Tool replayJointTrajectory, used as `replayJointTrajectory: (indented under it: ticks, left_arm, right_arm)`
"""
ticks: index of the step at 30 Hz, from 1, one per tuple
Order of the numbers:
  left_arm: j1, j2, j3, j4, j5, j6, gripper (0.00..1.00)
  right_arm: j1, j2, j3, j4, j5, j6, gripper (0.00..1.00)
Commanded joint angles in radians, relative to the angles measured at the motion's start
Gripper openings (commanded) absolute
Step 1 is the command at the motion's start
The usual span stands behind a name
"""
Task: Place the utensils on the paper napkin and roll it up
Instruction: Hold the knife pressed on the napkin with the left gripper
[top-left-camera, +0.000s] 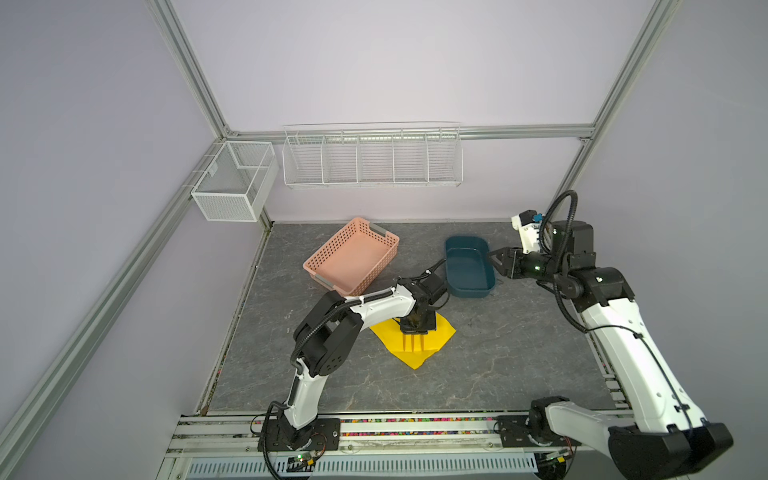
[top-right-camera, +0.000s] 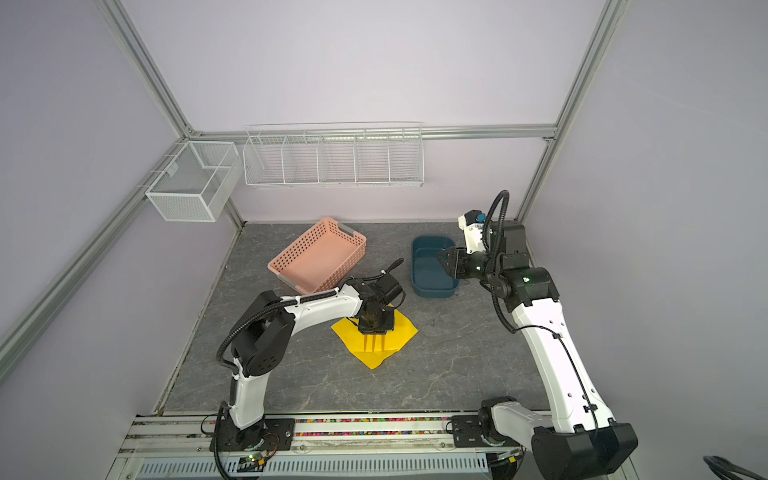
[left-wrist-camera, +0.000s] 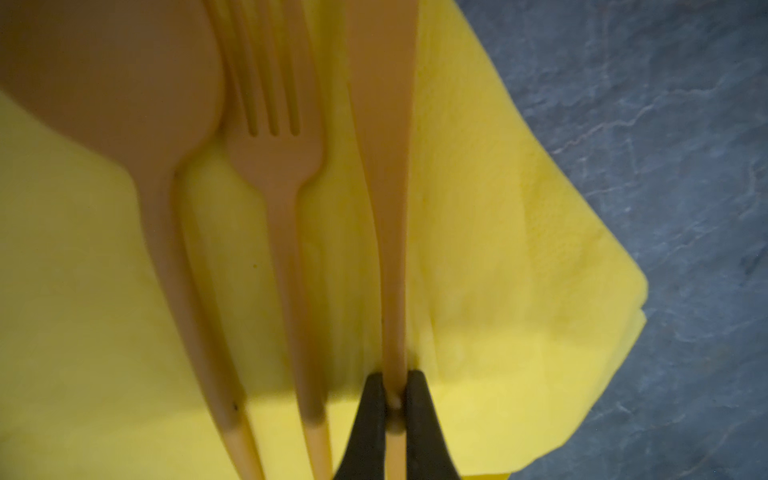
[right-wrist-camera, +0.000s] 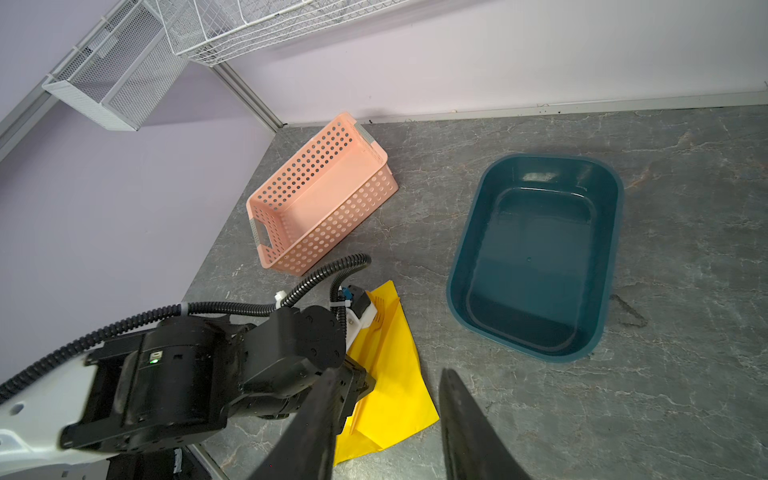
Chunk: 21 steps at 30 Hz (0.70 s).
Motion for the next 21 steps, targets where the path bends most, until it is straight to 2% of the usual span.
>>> replayJointTrajectory:
  ticks: [1, 8, 17, 21]
  left_arm:
    - [-0.009, 0.023, 0.001, -0.028, -0.011, -0.023, 0.0]
    - [-0.008, 0.024, 0.001, -0.031, -0.013, -0.026, 0.0]
    - [-0.009, 0.002, 0.013, -0.04, -0.04, -0.024, 0.06]
    - [-0.008, 0.002, 0.03, -0.046, -0.056, -0.017, 0.06]
  right_arm:
    - [-0.005, -0.017, -0.015, 0.021, -0.013, -0.023, 0.43]
    - [-0.005, -0.014, -0.018, 0.023, -0.015, -0.022, 0.43]
    - [-0.005, -0.019, -0.018, 0.021, -0.016, -0.022, 0.43]
    - [-0.005, -0.019, -0.019, 0.021, -0.016, -0.022, 0.43]
